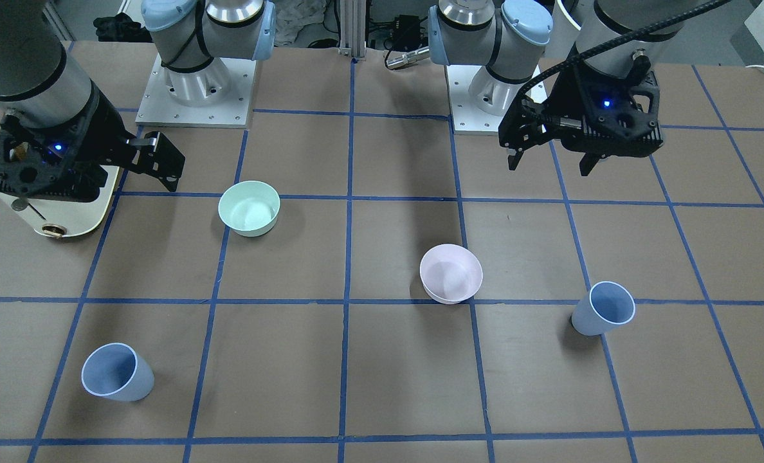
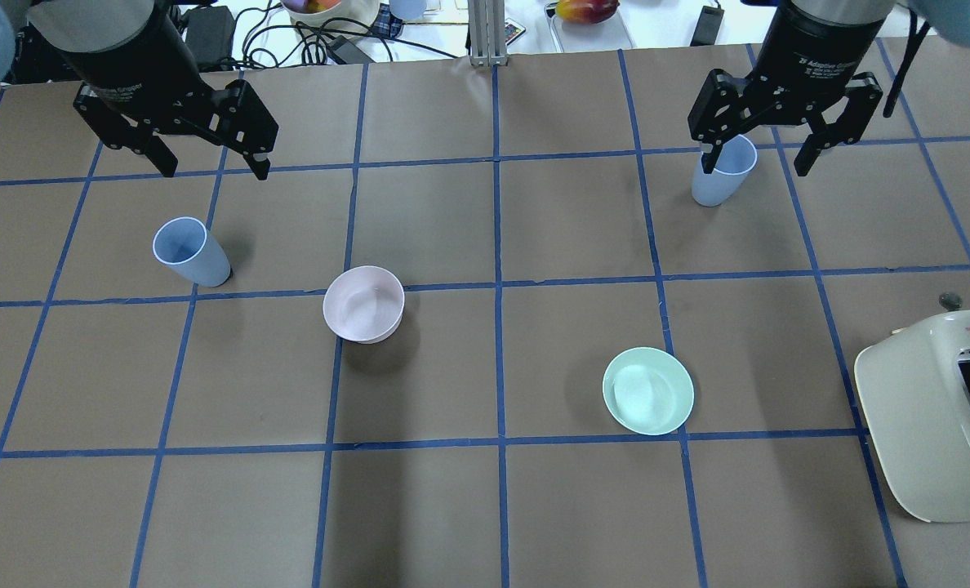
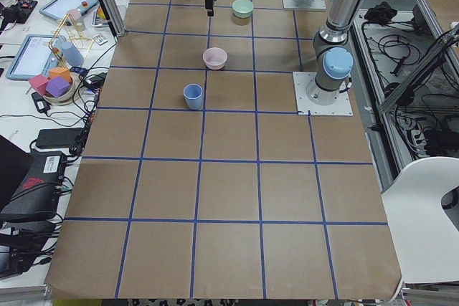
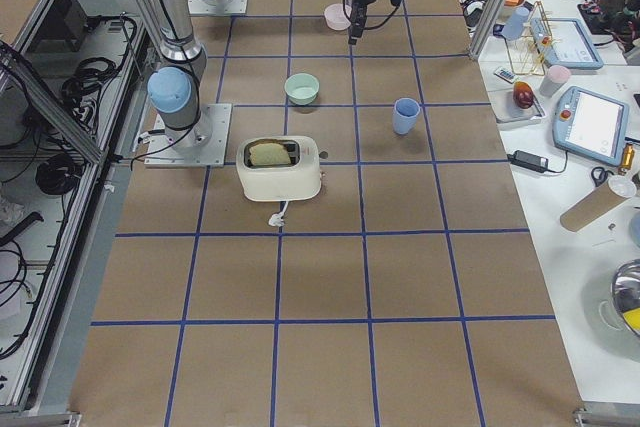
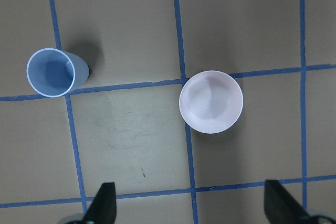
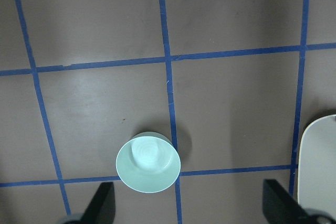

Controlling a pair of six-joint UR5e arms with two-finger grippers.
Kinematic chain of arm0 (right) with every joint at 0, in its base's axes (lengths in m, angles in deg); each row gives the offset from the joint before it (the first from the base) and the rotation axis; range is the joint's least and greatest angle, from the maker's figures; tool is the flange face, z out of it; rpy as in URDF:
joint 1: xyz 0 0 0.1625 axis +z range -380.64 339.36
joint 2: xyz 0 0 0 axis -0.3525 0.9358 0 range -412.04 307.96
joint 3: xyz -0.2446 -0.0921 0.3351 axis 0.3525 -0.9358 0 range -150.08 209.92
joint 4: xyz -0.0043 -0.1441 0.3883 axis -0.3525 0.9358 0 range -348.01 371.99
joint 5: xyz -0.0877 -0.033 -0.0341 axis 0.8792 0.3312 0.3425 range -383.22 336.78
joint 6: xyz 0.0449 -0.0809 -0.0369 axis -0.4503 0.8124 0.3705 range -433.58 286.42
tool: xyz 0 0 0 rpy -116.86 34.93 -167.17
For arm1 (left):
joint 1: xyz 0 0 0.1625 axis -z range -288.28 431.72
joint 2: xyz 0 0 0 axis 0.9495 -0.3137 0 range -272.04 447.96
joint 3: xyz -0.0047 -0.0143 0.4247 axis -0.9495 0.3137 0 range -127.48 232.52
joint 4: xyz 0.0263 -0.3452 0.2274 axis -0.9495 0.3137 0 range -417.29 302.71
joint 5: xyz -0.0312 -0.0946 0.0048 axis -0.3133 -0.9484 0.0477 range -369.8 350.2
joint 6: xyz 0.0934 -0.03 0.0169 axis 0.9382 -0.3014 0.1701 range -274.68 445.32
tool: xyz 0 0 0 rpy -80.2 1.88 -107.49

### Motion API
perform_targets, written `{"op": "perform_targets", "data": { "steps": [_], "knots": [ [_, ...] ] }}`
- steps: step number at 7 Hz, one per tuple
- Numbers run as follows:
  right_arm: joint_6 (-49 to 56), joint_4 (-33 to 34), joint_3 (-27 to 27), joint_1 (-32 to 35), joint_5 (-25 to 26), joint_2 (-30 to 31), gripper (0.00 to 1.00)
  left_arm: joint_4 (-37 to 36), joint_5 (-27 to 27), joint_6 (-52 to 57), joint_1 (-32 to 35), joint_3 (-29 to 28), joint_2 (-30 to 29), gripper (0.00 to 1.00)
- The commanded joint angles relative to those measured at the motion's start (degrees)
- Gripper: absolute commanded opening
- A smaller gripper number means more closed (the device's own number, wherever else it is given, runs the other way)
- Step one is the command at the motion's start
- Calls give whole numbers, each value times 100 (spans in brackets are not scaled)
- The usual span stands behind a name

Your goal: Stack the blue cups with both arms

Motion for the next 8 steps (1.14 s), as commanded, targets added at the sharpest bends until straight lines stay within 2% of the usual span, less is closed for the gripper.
{"op": "perform_targets", "data": {
  "steps": [1, 6, 7, 8],
  "knots": [
    [-5, -8, 21, 87, 9, 38, 100, 0, -7, 0, 0, 9, 3, 100],
    [21, 10, 30, 88, -8, 38, 100, -104, -34, 61, -61, -35, -110, 100],
    [13, 18, 30, 88, -17, 30, 100, -427, -16, 88, -79, 26, -207, 100],
    [30, 149, 22, 79, -8, 3, 100, -944, -16, 175, -166, 70, -669, 100]
  ]
}}
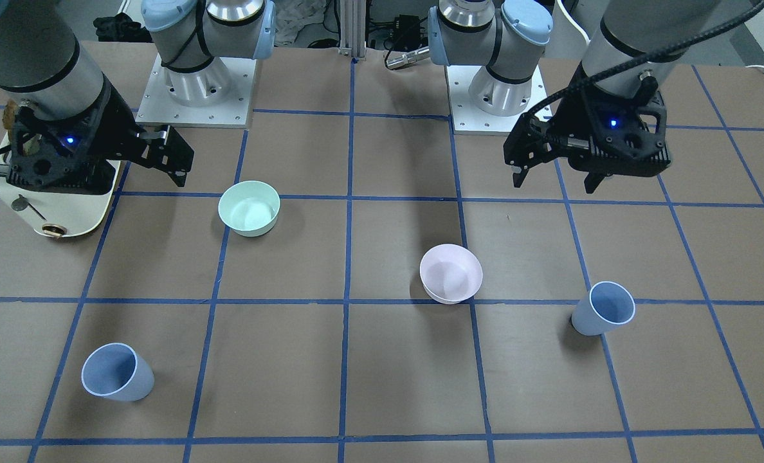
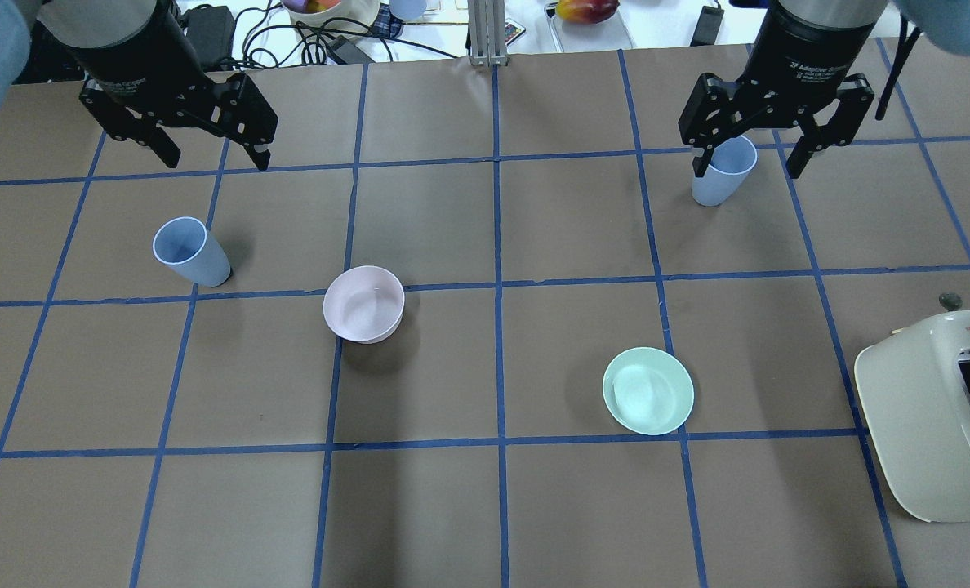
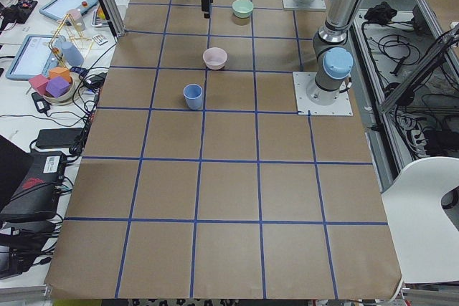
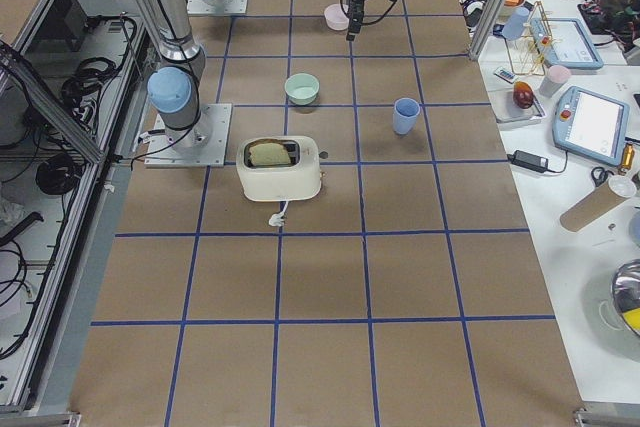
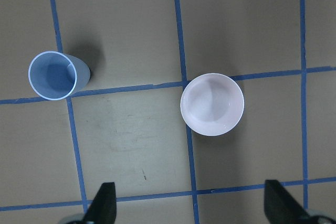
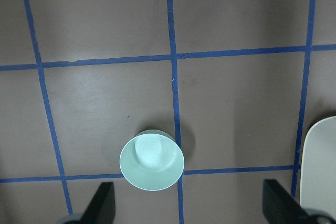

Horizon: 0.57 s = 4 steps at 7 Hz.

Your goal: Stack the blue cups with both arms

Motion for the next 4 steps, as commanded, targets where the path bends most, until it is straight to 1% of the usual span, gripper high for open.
{"op": "perform_targets", "data": {
  "steps": [1, 2, 3, 4],
  "knots": [
    [56, 449, 1, -51, 10, -57, 100, -1096, 4, 145, -301, 51, -924, 100],
    [56, 679, 1, -61, -7, -127, 100, -1363, 4, 197, -669, 60, -1373, 100],
    [108, 1230, -60, -122, 19, -484, 100, -1401, 22, 250, -994, 103, -1708, 100],
    [326, 1392, -182, -366, 97, -827, 100, -1497, 22, 242, -1154, 234, -1955, 100]
  ]
}}
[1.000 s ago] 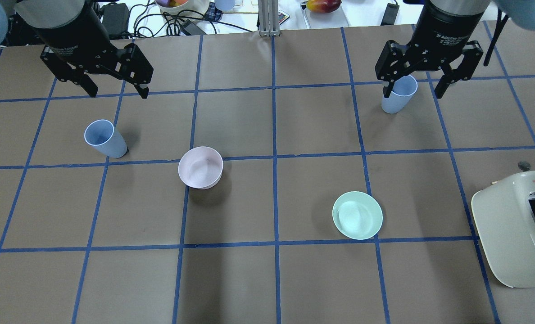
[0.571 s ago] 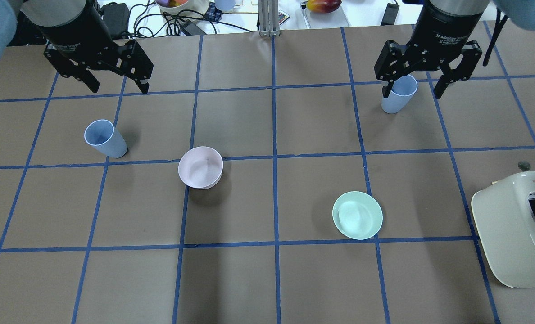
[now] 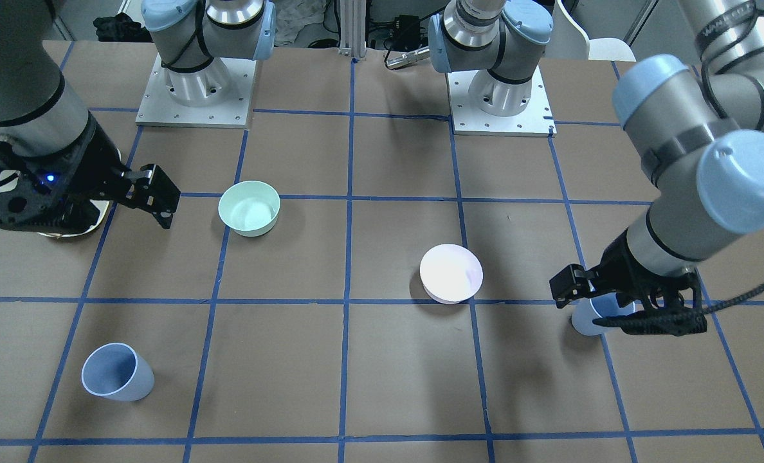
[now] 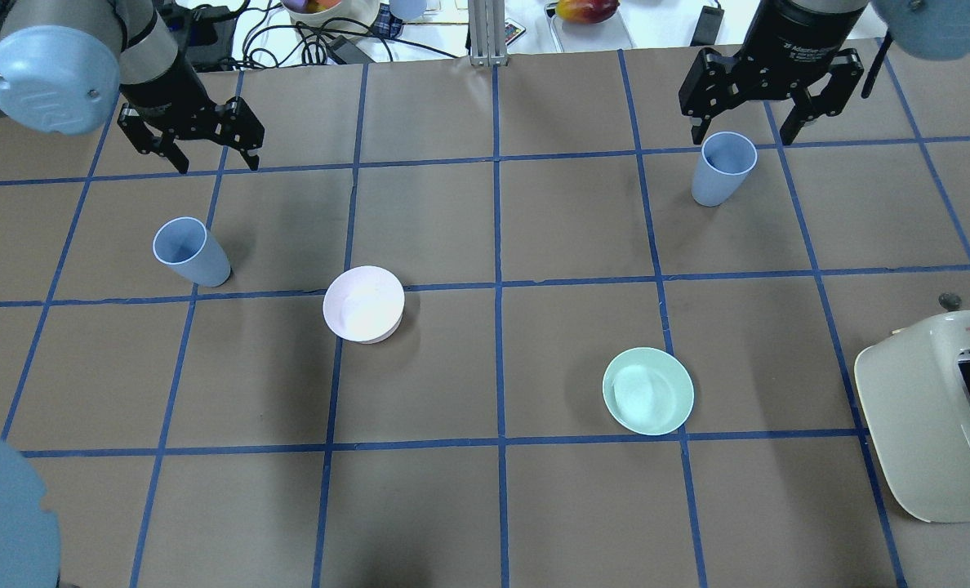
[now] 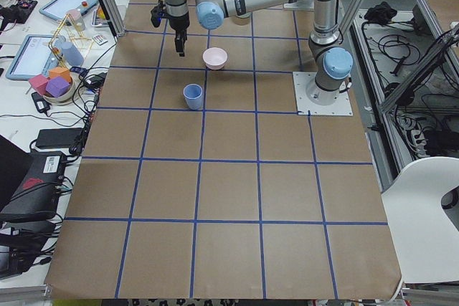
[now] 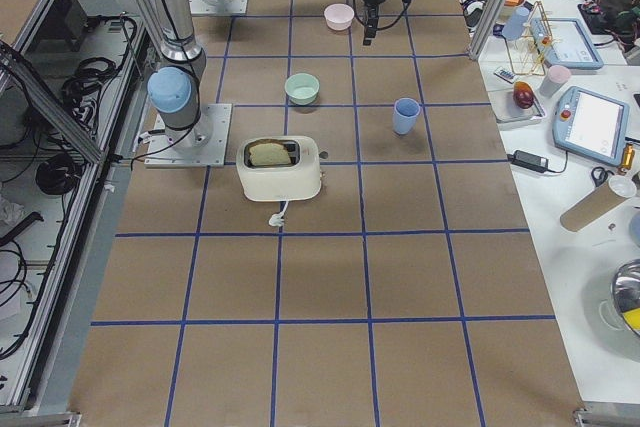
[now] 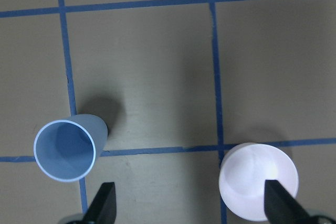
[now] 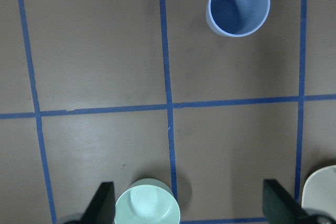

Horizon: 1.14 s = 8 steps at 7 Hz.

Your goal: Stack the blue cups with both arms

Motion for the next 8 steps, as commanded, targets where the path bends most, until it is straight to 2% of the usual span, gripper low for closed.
{"op": "perform_targets", "data": {
  "steps": [1, 2, 3, 4, 5, 6, 8],
  "knots": [
    [609, 663, -237, -564, 78, -755, 100, -254, 41, 19, -302, 181, -546, 100],
    [1057, 988, -282, -846, 69, -1124, 100, -220, 119, 28, -329, 330, -669, 100],
    [1140, 1522, -291, -919, 104, -1449, 100, -289, 268, 36, -381, 488, -731, 93],
    [1114, 1606, -239, -919, 60, -1679, 100, -290, 278, 45, -381, 507, -749, 56],
    [1132, 1798, -256, -919, 25, -1968, 100, -299, 278, 36, -382, 489, -758, 9],
    [1123, 1870, -221, -919, 34, -2075, 100, -299, 278, 45, -382, 489, -750, 0],
    [1114, 1835, -203, -919, 7, -2242, 100, -308, 270, 45, -373, 393, -706, 0]
  ]
}}
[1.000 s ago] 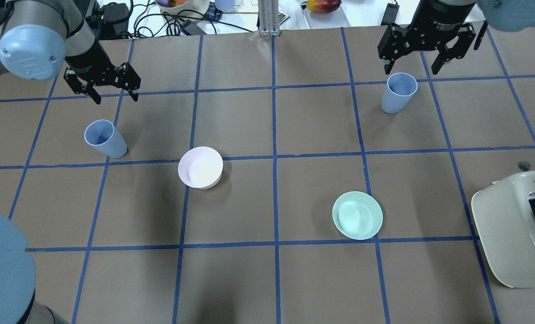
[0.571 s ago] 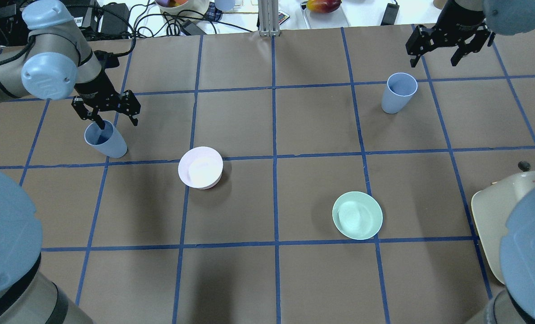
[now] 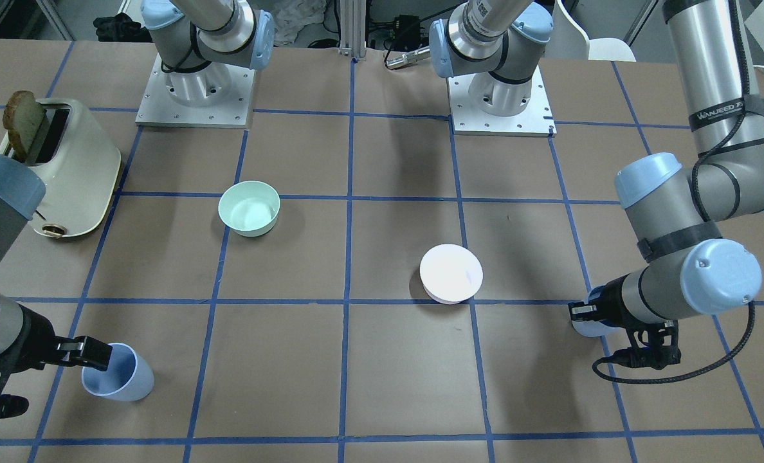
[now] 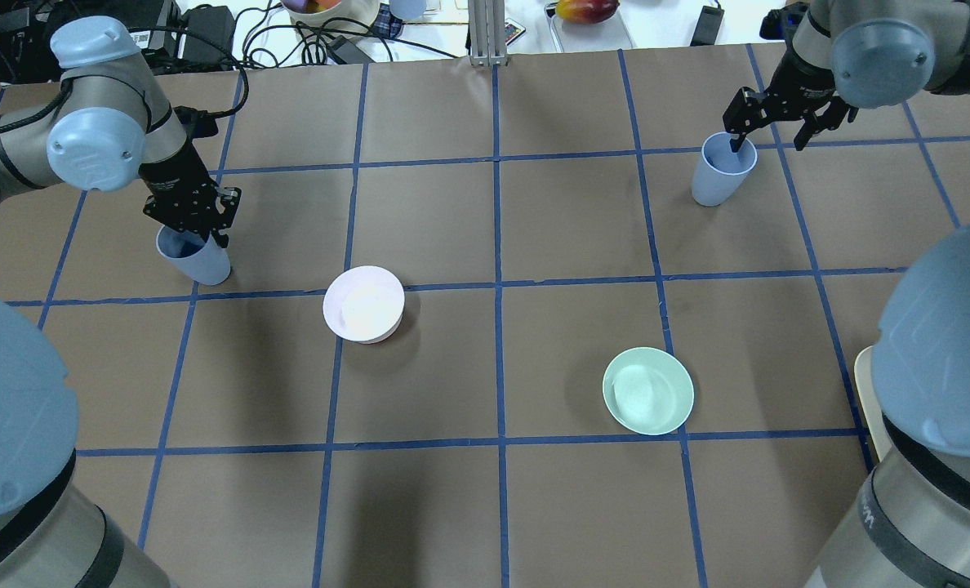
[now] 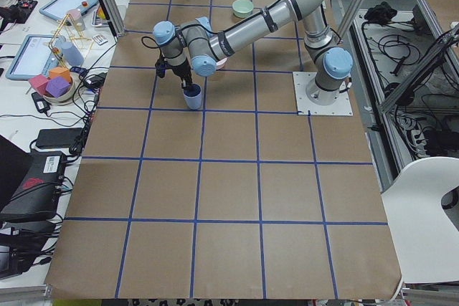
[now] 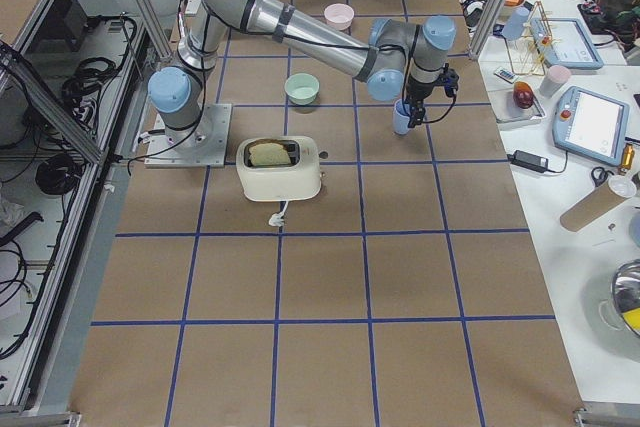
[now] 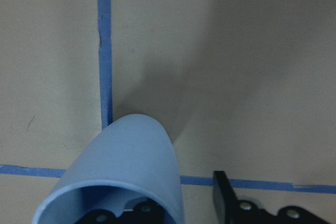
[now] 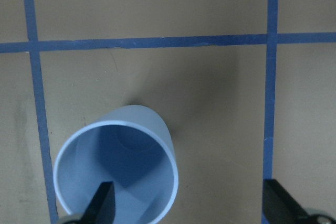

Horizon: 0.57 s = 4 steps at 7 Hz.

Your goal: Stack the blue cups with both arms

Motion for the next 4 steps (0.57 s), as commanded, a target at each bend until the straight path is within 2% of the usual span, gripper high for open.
{"op": "perform_targets", "data": {
  "steps": [1, 2, 3, 4],
  "knots": [
    [-21, 14, 14, -1, -22, -248, 100, -24, -33, -8, 68, -213, 34, 0],
    [-21, 23, 14, -1, -22, -266, 96, -24, -77, -86, 313, -607, -9, 0],
    [-48, 14, 32, -1, -13, -310, 64, -15, -86, -200, 733, -1019, -97, 0],
    [-22, 14, 41, -1, -4, -311, 23, -50, -130, -628, 1033, -1302, -176, 0]
  ]
}}
